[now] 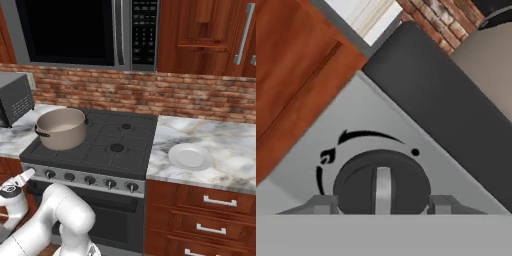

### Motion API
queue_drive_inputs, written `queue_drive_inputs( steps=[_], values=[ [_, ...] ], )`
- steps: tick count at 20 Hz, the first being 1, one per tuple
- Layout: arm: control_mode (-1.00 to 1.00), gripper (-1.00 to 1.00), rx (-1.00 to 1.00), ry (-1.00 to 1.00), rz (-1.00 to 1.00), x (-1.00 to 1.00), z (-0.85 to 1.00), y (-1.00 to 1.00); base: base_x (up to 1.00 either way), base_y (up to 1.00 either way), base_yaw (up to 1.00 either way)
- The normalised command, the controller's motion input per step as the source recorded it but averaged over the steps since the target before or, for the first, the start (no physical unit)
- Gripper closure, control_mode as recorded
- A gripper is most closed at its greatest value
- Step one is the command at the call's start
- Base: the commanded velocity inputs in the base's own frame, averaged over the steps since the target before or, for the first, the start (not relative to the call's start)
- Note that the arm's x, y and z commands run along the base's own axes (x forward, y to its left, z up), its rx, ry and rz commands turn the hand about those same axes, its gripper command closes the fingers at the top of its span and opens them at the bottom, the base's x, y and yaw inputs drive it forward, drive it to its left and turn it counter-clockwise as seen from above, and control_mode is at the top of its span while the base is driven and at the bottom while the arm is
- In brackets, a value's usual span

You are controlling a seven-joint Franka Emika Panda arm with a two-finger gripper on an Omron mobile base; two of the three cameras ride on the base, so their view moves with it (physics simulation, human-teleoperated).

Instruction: Retrieve the frozen meat and place it in the pot on a burner. Then turn the burner on.

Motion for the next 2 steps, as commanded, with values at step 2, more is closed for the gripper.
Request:
queue_drive_inputs(
  steps=[2],
  values=[
    [-1.00,1.00,-0.29,0.00,0.11,0.00,0.00,0.00,0.00,0.00,0.00]
  ],
)
